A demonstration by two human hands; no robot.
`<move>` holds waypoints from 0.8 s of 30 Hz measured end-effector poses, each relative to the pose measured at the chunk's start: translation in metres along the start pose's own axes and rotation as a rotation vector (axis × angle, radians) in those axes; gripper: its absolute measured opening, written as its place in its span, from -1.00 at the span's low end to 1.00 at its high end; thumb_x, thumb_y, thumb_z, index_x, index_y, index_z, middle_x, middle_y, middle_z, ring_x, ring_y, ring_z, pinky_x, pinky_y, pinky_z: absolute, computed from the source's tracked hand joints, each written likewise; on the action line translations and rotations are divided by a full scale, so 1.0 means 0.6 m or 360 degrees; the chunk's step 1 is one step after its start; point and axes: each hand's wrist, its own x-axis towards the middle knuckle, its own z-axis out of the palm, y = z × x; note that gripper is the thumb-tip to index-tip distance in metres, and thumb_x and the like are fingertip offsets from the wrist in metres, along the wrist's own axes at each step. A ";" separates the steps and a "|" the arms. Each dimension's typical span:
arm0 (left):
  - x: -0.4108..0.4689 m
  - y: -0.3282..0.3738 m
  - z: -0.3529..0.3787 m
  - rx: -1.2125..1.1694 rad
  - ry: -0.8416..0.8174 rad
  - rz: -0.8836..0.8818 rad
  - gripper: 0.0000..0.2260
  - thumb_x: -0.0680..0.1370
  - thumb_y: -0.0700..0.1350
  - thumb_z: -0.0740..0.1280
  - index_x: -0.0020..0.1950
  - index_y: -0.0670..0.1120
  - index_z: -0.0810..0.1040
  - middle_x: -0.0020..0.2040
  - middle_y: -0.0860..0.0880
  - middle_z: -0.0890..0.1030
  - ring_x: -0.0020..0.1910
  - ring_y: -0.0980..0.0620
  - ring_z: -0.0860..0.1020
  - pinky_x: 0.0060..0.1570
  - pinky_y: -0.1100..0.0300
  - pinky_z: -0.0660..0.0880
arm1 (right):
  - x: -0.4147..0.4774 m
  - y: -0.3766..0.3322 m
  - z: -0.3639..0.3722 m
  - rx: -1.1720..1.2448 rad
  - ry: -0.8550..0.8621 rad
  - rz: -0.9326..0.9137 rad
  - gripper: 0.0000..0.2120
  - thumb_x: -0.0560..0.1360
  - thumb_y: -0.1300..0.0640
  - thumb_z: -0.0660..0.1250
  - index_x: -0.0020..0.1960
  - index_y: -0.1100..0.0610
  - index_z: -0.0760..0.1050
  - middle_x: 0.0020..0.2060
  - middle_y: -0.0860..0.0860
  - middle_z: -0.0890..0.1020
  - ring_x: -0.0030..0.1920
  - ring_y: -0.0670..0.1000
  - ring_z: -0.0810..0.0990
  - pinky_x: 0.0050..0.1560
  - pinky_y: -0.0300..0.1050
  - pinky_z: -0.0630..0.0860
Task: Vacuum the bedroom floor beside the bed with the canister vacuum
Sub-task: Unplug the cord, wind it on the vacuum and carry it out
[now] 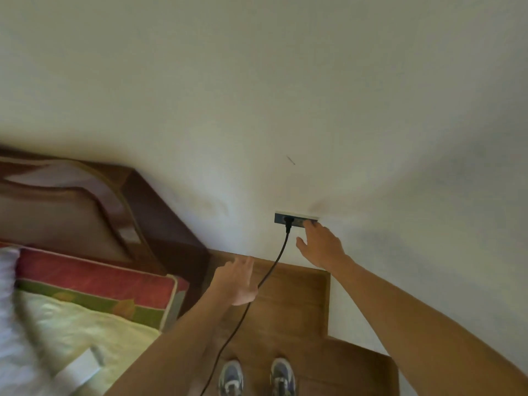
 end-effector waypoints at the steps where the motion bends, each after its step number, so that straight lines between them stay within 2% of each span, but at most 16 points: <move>1: 0.012 -0.001 0.014 -0.0023 -0.0020 0.0016 -0.41 0.53 0.06 0.31 0.50 -0.06 0.21 0.37 -0.10 0.41 0.24 -0.12 0.50 0.16 0.01 0.49 | 0.008 -0.002 0.012 0.0068 0.0031 0.0018 -0.56 0.64 -0.06 0.15 0.41 0.17 0.31 0.28 0.14 0.51 0.22 0.16 0.52 0.15 0.06 0.53; 3: 0.035 -0.004 0.047 -0.0089 -0.0045 0.0054 -0.40 0.55 0.06 0.32 0.52 -0.04 0.18 0.38 -0.09 0.40 0.25 -0.11 0.50 0.19 0.01 0.51 | 0.027 -0.007 0.038 0.0241 0.0105 0.0069 -0.60 0.64 -0.03 0.18 0.36 0.20 0.36 0.22 0.14 0.55 0.18 0.16 0.54 0.09 0.01 0.52; 5: 0.056 -0.009 0.082 -0.0199 -0.0025 0.0114 -0.43 0.57 0.06 0.29 0.52 -0.01 0.18 0.38 -0.06 0.42 0.26 -0.07 0.51 0.19 0.04 0.52 | 0.044 -0.017 0.061 0.0432 0.0212 0.0128 -0.65 0.63 0.00 0.22 0.29 0.22 0.42 0.13 0.14 0.58 0.11 0.15 0.56 -0.04 -0.08 0.47; 8: 0.073 -0.018 0.128 -0.0387 0.0079 0.0292 -0.52 0.62 -0.01 0.26 0.52 0.02 0.23 0.32 0.01 0.50 0.22 0.05 0.53 0.15 0.23 0.50 | 0.066 -0.036 0.093 0.0685 0.0385 0.0248 -0.71 0.61 0.03 0.28 0.21 0.21 0.47 0.00 0.13 0.60 0.00 0.12 0.58 -0.11 -0.10 0.46; 9: 0.076 -0.021 0.140 -0.0452 0.0110 0.0335 -0.55 0.62 -0.05 0.26 0.51 0.03 0.25 0.26 0.03 0.55 0.16 0.09 0.56 0.09 0.29 0.50 | 0.071 -0.042 0.102 0.0735 0.0434 0.0290 -0.72 0.60 0.04 0.31 0.20 0.22 0.48 -0.02 0.12 0.60 -0.02 0.11 0.58 -0.10 -0.08 0.50; 11: 0.079 -0.024 0.157 -0.0584 0.0149 0.0384 -0.60 0.62 -0.09 0.27 0.46 0.04 0.31 0.09 0.04 0.60 -0.05 0.14 0.58 -0.05 0.29 0.55 | 0.083 -0.051 0.117 0.0829 0.0534 0.0387 -0.72 0.58 0.06 0.34 0.18 0.24 0.47 -0.05 0.12 0.61 -0.08 0.08 0.59 -0.13 -0.09 0.52; 13: 0.084 -0.026 0.170 -0.0709 0.0178 0.0400 -0.65 0.62 -0.12 0.28 0.40 0.03 0.36 -0.05 0.08 0.55 -0.25 0.17 0.52 -0.21 0.31 0.54 | 0.093 -0.056 0.126 0.0940 0.0654 0.0482 -0.73 0.57 0.09 0.37 0.15 0.25 0.48 -0.07 0.12 0.63 -0.16 0.04 0.60 -0.21 -0.16 0.49; 14: 0.086 -0.027 0.175 -0.0759 0.0187 0.0405 -0.67 0.61 -0.13 0.29 0.37 0.03 0.38 -0.10 0.12 0.50 -0.27 0.18 0.49 -0.24 0.36 0.49 | 0.097 -0.059 0.130 0.0984 0.0712 0.0525 -0.74 0.57 0.09 0.38 0.14 0.25 0.49 -0.09 0.12 0.64 -0.19 0.03 0.59 -0.25 -0.20 0.46; 17: 0.091 -0.026 0.189 -0.0895 0.0170 0.0401 -0.71 0.61 -0.13 0.31 0.32 0.01 0.41 -0.18 0.18 0.44 -0.22 0.16 0.53 -0.27 0.42 0.46 | 0.105 -0.063 0.138 0.1055 0.0813 0.0629 -0.72 0.56 0.06 0.38 0.12 0.26 0.52 -0.12 0.13 0.66 -0.23 0.03 0.61 -0.28 -0.19 0.49; 20: 0.098 -0.028 0.206 -0.0954 0.0149 0.0450 -0.71 0.60 -0.15 0.33 0.30 0.03 0.41 -0.24 0.15 0.47 -0.34 0.18 0.49 -0.36 0.38 0.45 | 0.111 -0.065 0.140 0.1019 0.0830 0.0693 -0.68 0.56 -0.01 0.37 0.12 0.25 0.55 -0.11 0.11 0.67 -0.17 0.07 0.63 -0.19 -0.10 0.55; 22: 0.099 -0.028 0.214 -0.1018 0.0152 0.0473 -0.68 0.59 -0.18 0.35 0.29 0.07 0.42 -0.25 0.13 0.49 -0.35 0.18 0.49 -0.33 0.37 0.47 | 0.114 -0.065 0.139 0.0937 0.0837 0.0706 -0.68 0.56 -0.04 0.36 0.06 0.23 0.57 -0.13 0.07 0.66 -0.17 0.06 0.61 -0.16 -0.05 0.55; 24: 0.097 -0.025 0.219 -0.1126 0.0148 0.0473 -0.66 0.57 -0.20 0.38 0.27 0.09 0.43 -0.25 0.10 0.52 -0.32 0.15 0.53 -0.28 0.32 0.54 | 0.116 -0.066 0.137 0.0847 0.0811 0.0711 -0.70 0.57 -0.04 0.34 -0.04 0.23 0.58 -0.20 0.05 0.64 -0.23 0.04 0.56 -0.25 -0.09 0.48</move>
